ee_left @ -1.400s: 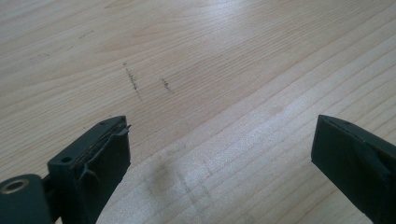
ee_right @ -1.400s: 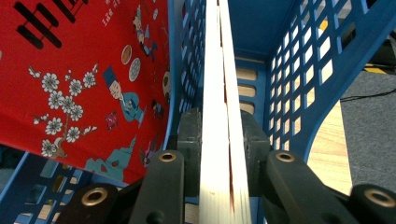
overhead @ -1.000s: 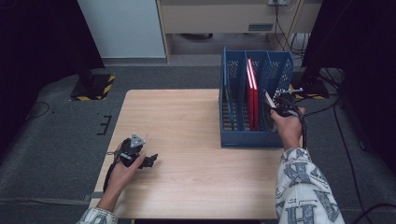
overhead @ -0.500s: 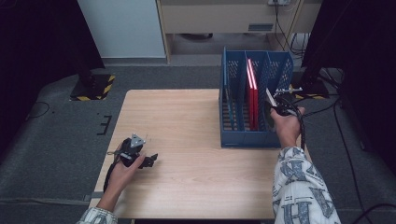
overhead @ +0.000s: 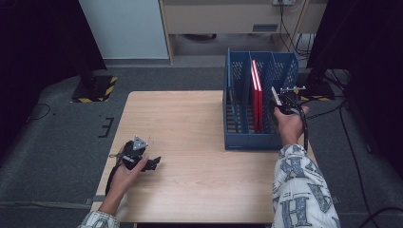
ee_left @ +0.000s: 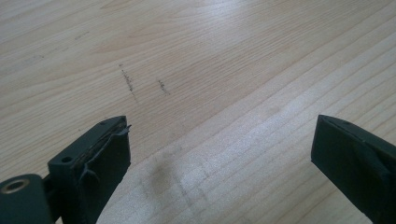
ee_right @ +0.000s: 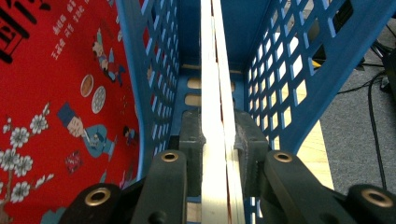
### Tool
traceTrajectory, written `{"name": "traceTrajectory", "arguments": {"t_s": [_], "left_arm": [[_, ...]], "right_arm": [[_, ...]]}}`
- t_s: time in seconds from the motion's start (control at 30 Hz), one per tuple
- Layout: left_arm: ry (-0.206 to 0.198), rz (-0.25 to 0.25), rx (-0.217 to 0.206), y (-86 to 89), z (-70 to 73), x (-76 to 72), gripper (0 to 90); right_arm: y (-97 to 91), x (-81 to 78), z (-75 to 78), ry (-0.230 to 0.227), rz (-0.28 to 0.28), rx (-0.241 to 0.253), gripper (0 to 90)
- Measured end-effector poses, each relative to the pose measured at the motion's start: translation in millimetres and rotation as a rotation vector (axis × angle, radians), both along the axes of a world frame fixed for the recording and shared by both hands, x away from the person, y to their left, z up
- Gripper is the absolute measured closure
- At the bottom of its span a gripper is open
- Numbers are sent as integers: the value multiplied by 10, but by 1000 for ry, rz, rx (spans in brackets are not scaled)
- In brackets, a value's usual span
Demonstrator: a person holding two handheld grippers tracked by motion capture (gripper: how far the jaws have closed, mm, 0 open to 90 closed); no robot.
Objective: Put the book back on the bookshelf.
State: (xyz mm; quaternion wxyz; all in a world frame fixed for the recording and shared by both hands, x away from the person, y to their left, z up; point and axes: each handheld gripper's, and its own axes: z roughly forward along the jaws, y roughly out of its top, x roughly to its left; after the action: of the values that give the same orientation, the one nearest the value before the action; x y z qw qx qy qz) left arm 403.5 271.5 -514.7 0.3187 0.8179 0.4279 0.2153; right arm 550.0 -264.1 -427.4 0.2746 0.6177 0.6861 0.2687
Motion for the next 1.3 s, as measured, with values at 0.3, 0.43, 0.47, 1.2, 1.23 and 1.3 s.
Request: {"name": "traceTrajectory", "arguments": {"t_s": [0.3,0.43,0.47,1.2,1.23,1.3], "left_arm": [[-5,8,-4,21,10,0,41],[-2,7,-2,7,10,-5,41],[-2,7,-2,7,10,-5,40],[-5,0,-5,-20,23,-14,42],[-4,-2,-2,-22,25,-15,41],[-6,-3,-2,-29,27,-17,42]], "right_arm": [[63,-69,-11,-19,42,4,718],[82,-120,16,-14,54,9,694],[82,-120,16,-14,54,9,694],[39,-377,47,-17,86,32,656],[44,-388,47,-17,90,31,658],[53,-406,48,-17,94,30,663]]}}
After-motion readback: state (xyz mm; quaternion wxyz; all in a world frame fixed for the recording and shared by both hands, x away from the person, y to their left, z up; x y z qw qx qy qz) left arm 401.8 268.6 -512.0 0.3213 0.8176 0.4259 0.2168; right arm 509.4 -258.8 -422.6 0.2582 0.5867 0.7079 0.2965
